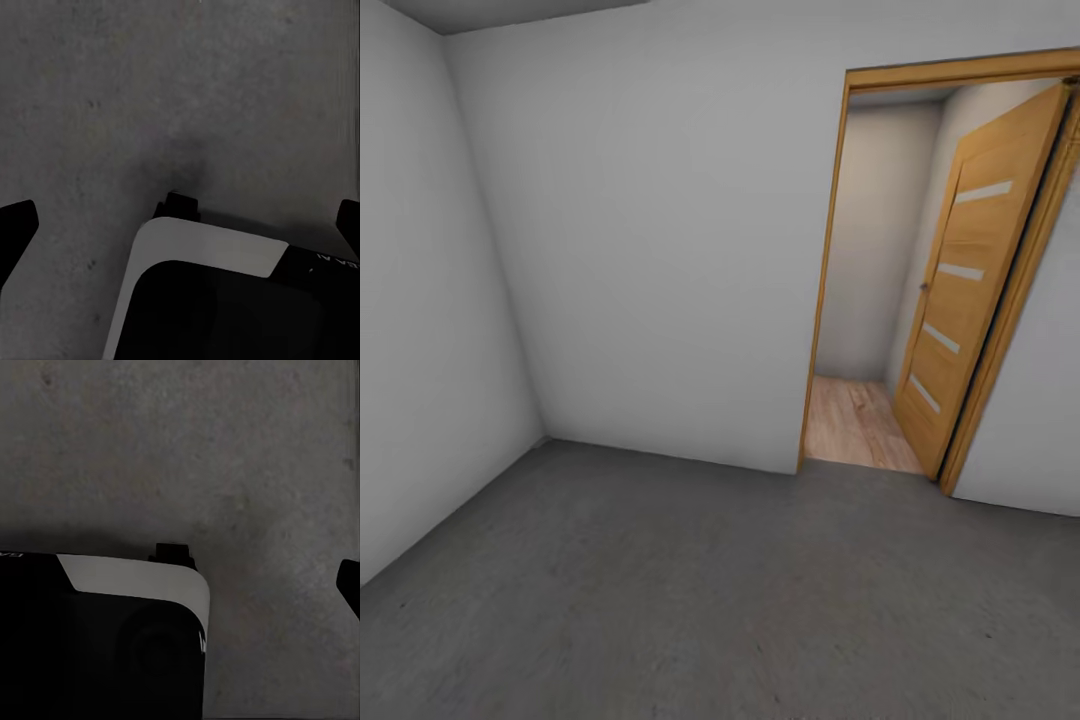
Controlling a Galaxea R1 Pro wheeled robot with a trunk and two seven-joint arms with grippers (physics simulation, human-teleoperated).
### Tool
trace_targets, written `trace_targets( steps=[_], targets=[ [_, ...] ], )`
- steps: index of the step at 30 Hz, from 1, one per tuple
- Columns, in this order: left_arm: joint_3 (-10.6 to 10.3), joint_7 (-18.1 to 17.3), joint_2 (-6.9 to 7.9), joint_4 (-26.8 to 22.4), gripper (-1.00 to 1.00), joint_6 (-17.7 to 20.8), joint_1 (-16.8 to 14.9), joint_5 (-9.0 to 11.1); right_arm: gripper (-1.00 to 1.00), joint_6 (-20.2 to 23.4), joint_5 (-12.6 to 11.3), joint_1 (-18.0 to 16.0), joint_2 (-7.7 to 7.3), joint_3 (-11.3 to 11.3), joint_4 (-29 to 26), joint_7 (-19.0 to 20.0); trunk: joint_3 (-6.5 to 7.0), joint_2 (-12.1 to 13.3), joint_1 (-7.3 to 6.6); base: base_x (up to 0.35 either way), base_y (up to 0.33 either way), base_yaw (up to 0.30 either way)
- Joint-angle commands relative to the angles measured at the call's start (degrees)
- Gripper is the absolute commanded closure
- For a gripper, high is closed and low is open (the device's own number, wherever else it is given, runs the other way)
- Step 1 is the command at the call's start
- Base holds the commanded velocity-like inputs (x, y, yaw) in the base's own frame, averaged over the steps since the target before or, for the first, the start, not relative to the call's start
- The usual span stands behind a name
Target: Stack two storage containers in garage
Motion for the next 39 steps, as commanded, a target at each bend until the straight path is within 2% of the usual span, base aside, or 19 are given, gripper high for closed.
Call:
trace_targets(
  steps=[1, 39],
  targets=[
    [0.3, 0.05, 0.01, 0.01, -1.0, -0.17, -0.02, 0.06, -1.0, -0.31, -0.49, -0.08, 0.03, 0.48, 0.19, -0.03, -0.06, -0.04, 0.0, 0.0, 0.0, -0.289],
    [0.3, 0.05, 0.06, 0.05, -1.0, -0.22, -0.02, 0.06, -1.0, -0.24, -0.57, -0.08, 0.03, 0.48, 0.19, 0.06, -0.06, -0.04, 0.0, 0.0, 0.0, -0.293]
  ],
)
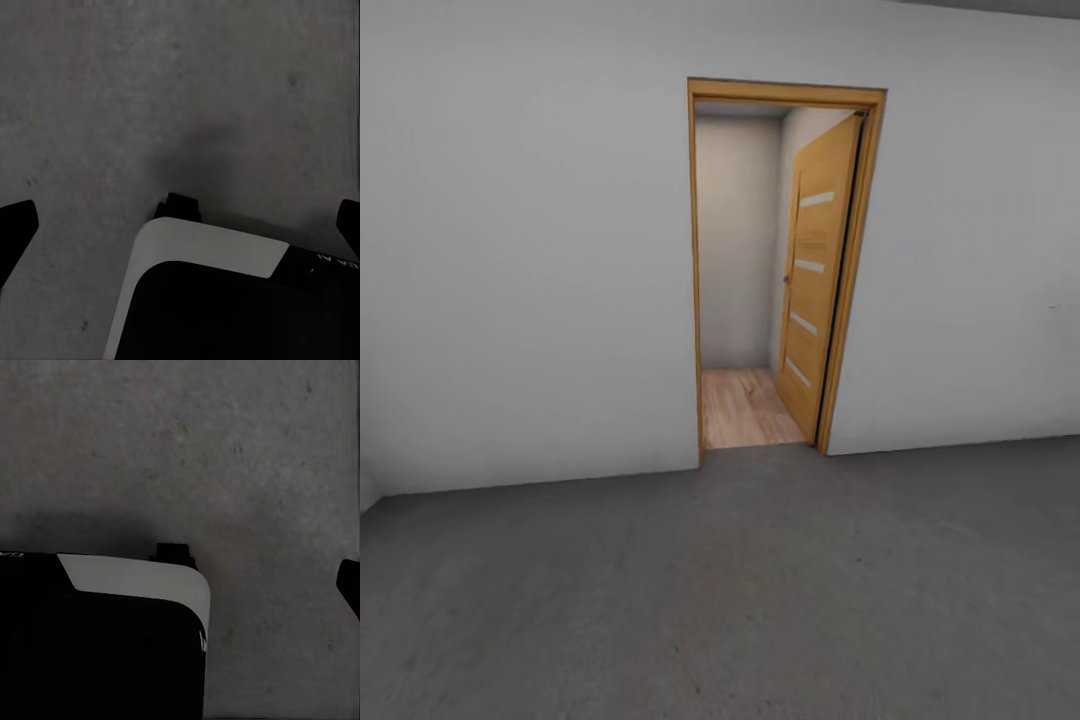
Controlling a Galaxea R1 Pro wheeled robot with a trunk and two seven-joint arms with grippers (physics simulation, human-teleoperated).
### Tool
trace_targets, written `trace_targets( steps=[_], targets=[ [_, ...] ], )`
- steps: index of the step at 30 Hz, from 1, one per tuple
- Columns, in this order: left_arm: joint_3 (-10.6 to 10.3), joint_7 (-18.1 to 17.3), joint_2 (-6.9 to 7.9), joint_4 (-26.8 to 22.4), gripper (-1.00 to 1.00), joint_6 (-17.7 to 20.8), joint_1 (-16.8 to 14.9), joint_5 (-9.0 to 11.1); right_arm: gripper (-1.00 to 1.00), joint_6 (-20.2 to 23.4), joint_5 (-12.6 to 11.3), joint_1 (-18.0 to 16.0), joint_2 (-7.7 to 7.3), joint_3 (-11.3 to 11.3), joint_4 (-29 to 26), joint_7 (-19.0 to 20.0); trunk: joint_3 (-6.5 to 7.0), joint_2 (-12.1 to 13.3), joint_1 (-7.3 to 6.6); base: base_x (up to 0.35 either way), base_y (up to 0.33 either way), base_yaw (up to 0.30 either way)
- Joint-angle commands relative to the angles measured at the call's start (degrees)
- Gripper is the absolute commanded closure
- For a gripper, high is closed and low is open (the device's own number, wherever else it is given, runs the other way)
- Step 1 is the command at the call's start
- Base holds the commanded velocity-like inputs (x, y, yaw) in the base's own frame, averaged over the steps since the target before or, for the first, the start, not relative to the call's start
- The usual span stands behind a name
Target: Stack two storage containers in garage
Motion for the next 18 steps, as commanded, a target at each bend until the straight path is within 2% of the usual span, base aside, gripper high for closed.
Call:
trace_targets(
  steps=[1, 18],
  targets=[
    [0.3, 0.05, 0.0, 0.03, -1.0, -0.16, -0.02, 0.06, -1.0, -0.33, -0.49, -0.08, 0.03, 0.48, 0.19, -0.03, -0.06, -0.04, 0.0, 0.0, 0.0, -0.294],
    [0.3, 0.05, -0.01, 0.03, -1.0, -0.16, -0.02, 0.04, -1.0, -0.28, -0.49, -0.08, 0.03, 0.48, 0.19, -0.03, -0.06, -0.04, 0.0, 0.0, 0.0, -0.294]
  ],
)
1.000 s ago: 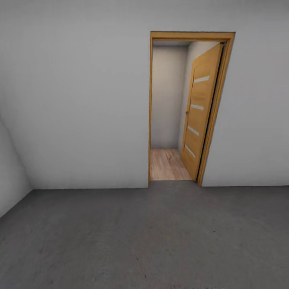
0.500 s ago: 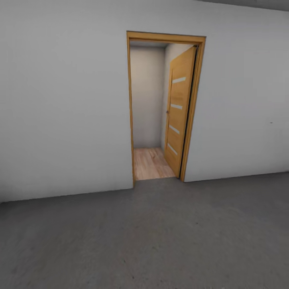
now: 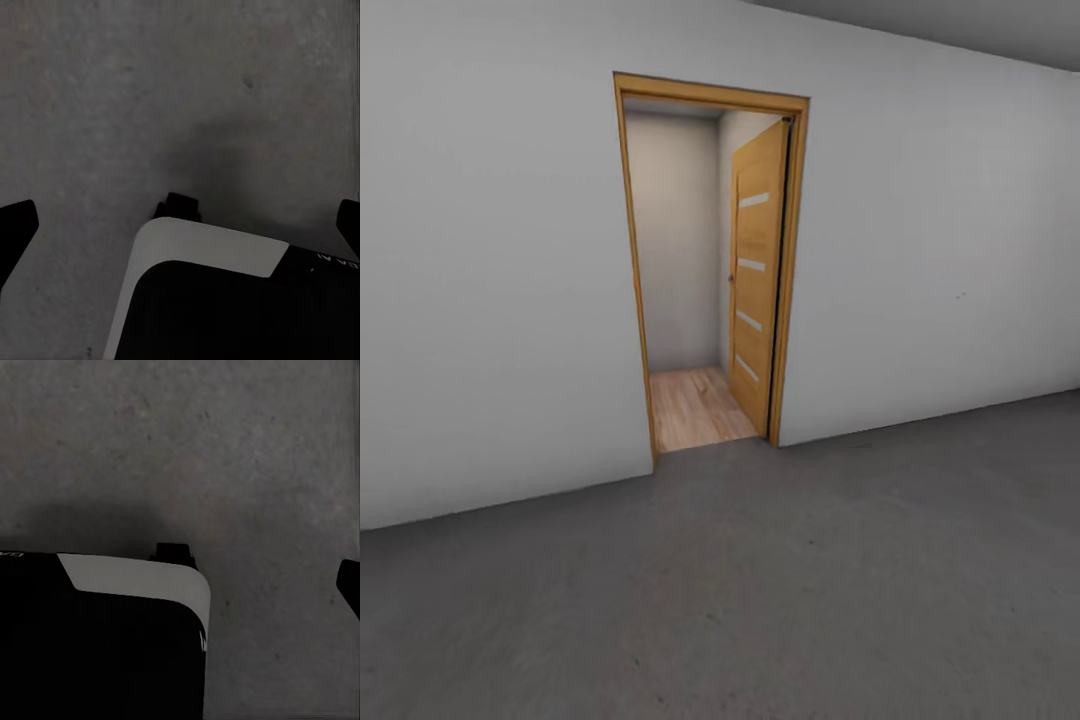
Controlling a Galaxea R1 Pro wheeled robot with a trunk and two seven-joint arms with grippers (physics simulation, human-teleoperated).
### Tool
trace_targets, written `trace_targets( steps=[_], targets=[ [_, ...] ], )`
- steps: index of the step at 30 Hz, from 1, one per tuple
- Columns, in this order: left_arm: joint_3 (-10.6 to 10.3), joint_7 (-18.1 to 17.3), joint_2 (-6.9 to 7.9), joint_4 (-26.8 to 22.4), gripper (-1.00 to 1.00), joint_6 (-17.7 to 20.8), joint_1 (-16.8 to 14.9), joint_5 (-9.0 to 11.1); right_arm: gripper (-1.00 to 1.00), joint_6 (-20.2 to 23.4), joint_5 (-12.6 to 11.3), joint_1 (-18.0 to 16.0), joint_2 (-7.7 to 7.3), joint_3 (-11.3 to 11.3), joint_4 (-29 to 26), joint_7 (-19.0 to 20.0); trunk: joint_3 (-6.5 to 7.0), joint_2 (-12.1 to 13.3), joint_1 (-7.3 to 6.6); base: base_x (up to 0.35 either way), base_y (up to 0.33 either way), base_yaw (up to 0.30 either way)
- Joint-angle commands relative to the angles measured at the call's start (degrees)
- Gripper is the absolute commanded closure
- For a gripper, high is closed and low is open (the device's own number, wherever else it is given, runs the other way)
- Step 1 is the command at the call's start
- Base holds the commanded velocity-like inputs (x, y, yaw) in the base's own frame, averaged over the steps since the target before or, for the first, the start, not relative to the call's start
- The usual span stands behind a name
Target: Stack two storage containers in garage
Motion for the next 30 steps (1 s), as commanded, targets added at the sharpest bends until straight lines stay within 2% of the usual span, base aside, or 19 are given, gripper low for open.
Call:
trace_targets(
  steps=[1, 30],
  targets=[
    [0.3, 0.05, 0.0, 0.03, -1.0, -0.18, -0.02, 0.06, -1.0, -0.31, -0.49, -0.08, 0.03, 0.48, 0.19, -0.03, -0.06, -0.04, 0.0, 0.0, 0.0, -0.294],
    [0.3, 0.05, -0.08, 0.03, -1.0, -0.14, -0.02, -0.1, -1.0, -0.31, -0.49, -0.08, 0.03, 0.48, 0.19, -0.05, -0.06, -0.04, 0.0, 0.0, 0.0, -0.294]
  ],
)
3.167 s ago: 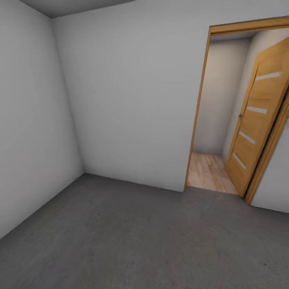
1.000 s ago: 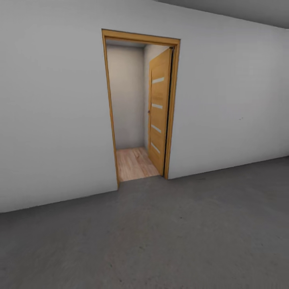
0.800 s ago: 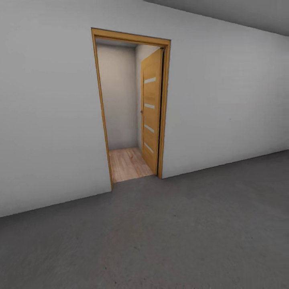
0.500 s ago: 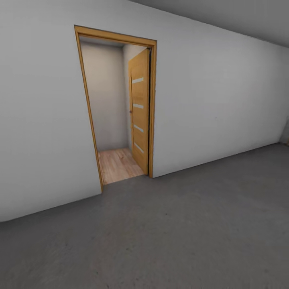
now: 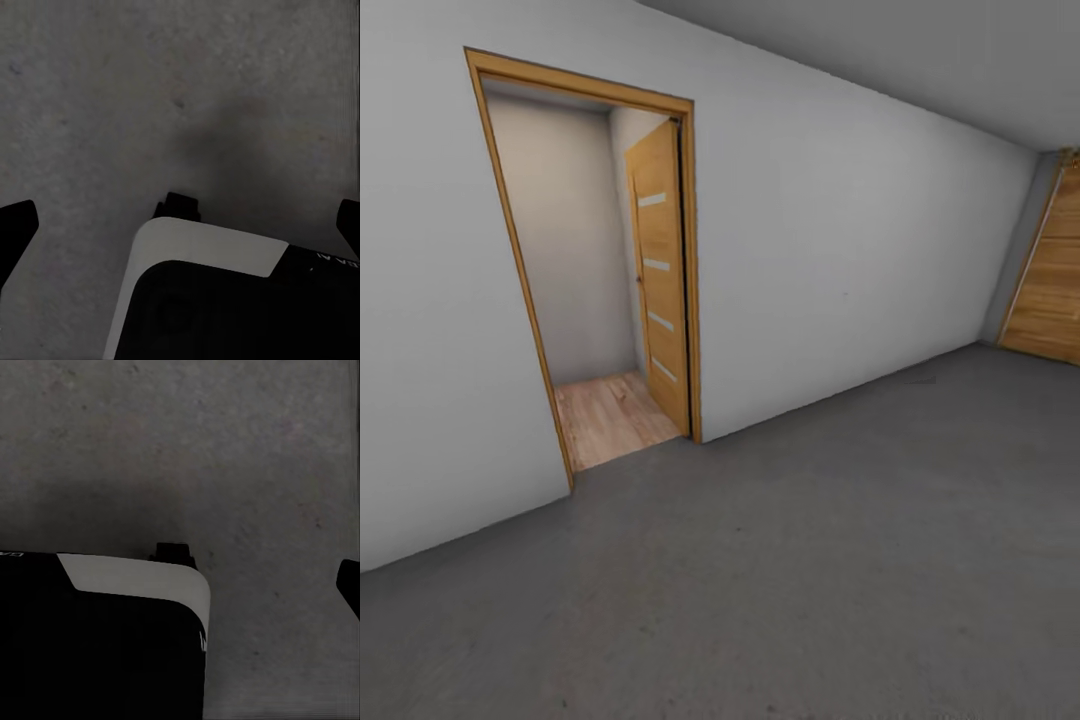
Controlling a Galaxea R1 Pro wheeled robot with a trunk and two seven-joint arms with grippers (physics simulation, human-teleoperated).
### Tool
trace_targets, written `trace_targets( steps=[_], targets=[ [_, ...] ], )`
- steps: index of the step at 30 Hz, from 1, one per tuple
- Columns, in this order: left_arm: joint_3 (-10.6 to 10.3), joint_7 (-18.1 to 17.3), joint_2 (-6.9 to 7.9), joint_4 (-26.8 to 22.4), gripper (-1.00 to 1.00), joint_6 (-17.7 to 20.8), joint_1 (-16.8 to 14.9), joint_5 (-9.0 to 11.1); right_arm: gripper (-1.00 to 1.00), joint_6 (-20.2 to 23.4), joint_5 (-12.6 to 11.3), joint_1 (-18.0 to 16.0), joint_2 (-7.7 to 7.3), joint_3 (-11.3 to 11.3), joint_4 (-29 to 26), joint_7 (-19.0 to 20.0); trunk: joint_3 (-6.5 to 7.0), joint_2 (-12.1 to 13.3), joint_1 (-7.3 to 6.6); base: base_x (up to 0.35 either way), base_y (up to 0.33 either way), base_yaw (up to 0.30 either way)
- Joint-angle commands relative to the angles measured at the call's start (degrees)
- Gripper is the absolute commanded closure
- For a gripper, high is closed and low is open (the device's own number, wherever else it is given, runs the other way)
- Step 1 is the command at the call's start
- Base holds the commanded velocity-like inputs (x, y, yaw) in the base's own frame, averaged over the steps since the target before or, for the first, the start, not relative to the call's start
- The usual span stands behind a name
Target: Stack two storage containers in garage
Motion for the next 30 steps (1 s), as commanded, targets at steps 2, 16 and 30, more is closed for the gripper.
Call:
trace_targets(
  steps=[2, 16, 30],
  targets=[
    [0.3, 0.04, 0.0, 0.03, -1.0, -0.17, -0.02, 0.03, -1.0, -0.3, -0.49, -0.08, 0.03, 0.48, 0.19, -0.01, -0.06, -0.04, 0.0, 0.007, 0.0, -0.294],
    [0.3, -0.04, 0.08, 0.03, -1.0, -0.09, -0.02, -0.01, -1.0, 0.08, -0.32, -0.08, -0.13, 0.48, 0.12, 0.0, -0.06, -0.04, 0.0, 0.207, 0.0, -0.103],
    [0.3, -0.04, 0.09, 0.03, -1.0, -0.01, -0.02, 0.26, -1.0, -0.26, 2.4, -0.08, -0.14, 0.57, 0.1, 0.09, -0.06, -0.04, 0.0, 0.318, 0.0, -0.001]
  ],
)
